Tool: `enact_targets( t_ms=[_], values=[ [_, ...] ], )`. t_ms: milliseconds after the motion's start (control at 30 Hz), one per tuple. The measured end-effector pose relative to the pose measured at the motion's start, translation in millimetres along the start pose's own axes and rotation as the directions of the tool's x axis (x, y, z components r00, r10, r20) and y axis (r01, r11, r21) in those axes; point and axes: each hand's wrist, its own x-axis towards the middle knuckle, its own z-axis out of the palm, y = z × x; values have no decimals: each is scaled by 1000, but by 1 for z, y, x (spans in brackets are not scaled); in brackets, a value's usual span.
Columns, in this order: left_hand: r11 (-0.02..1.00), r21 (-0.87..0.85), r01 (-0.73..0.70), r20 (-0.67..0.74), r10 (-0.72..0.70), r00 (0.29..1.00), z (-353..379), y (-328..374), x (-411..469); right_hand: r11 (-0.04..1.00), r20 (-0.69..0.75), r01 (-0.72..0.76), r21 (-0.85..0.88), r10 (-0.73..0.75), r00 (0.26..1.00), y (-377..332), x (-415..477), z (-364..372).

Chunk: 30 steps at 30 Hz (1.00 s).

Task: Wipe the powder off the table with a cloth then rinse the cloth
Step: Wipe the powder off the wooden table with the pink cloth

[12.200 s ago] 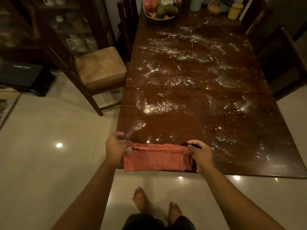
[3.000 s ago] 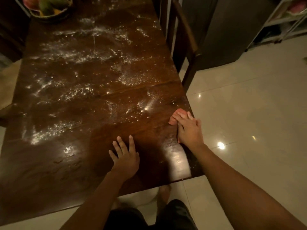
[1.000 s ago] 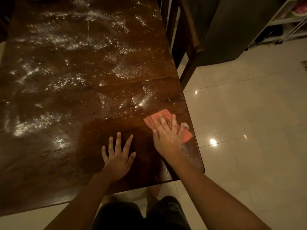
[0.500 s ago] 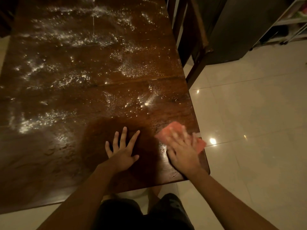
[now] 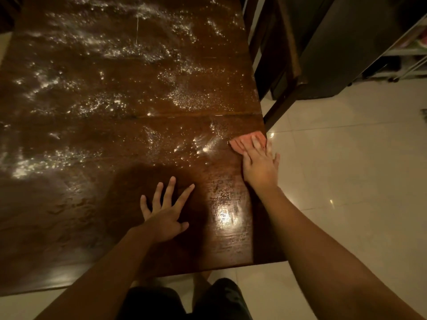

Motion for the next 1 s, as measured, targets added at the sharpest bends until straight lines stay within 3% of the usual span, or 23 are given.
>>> enact_targets(
  t_ms=[67,133,200,267,333,433,500,533,600,667,700,767,833,867,933,1000],
  values=[
    [1000,0,-1,-1,1,1000,0,0,1,1000,-17,17,-24,-18,1000,-27,15,11],
    [1000,9,5,3,-5,1000,-1,1,1,959,46,275,-73,-273,961,-41,9,21],
    [1000,14,12,11,-12,1000,-2,1,2,817,156,570,-83,-554,817,-35,-12,26],
    [1000,10,8,13,-8,1000,-2,2,2,732,189,676,-81,-655,732,-10,-24,20],
    [1000,5,-1,7,1,1000,-3,1,1,775,148,611,-163,-593,792,14,-19,9],
    [1000,3,-10,15,10,1000,-4,1,2,966,13,205,-160,-206,978,12,5,2],
    [1000,3,-12,17,12,1000,-4,1,3,994,-23,40,-105,-42,999,-18,18,9],
    [1000,0,-15,16,15,1000,-5,1,4,994,-6,66,-92,-67,998,-35,19,14],
    [1000,-12,-13,11,13,1000,-5,0,5,945,63,325,-46,-322,945,-63,10,27],
    [1000,-28,8,-4,-8,1000,-2,0,6,801,150,597,-29,-587,795,-72,-16,39],
    [1000,-26,13,-18,-14,1000,-1,0,6,745,182,667,-19,-654,735,-69,-31,40],
    [1000,-25,-14,-51,13,999,1,-1,4,713,208,701,-8,-685,698,-49,-50,36],
    [994,-75,-78,-95,71,993,3,-5,2,743,214,662,-94,-635,743,-20,-54,26],
    [989,-105,-107,-121,94,988,4,-9,0,792,207,590,-154,-558,803,-10,-50,20],
    [981,-123,-148,-177,125,976,9,-20,-6,917,149,346,-197,-320,935,-9,-41,13],
    [980,-99,-172,-228,146,963,16,-36,-13,978,90,121,-170,-107,990,-36,-37,21]
  ],
)
